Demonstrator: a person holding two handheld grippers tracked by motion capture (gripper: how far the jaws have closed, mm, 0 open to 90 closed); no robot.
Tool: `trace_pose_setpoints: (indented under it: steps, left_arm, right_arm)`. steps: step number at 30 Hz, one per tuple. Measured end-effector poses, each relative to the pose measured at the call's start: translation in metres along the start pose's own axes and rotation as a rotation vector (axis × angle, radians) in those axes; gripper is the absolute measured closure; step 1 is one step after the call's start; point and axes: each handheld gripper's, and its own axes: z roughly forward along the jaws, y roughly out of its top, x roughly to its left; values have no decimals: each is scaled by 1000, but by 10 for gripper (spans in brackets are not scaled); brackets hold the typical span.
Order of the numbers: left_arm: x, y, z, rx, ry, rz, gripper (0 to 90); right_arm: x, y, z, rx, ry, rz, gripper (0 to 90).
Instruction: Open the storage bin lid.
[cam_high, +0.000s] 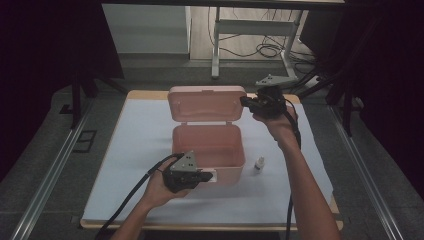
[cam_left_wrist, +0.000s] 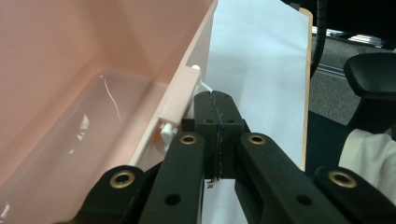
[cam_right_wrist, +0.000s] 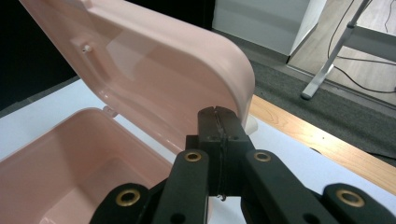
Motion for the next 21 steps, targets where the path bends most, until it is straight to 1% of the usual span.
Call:
trace_pose_setpoints:
  steps: [8, 11, 14, 21]
  left_arm:
    - [0, -1, 0, -7, -1, -2, 900]
    - [0, -1, 0, -10, 0, -8, 900]
    - [-1, -1, 0, -11, 2, -10, 900]
    - [-1, -2, 0, -13, 3, -9, 900]
  right_arm:
    - [-7, 2, 11, 17, -16, 18, 899]
    - [-8, 2, 14, 14, -26, 10, 899]
    - [-11, 2, 20, 26, -33, 13, 900]
    - [-17, -7, 34, 39, -38, 39, 899]
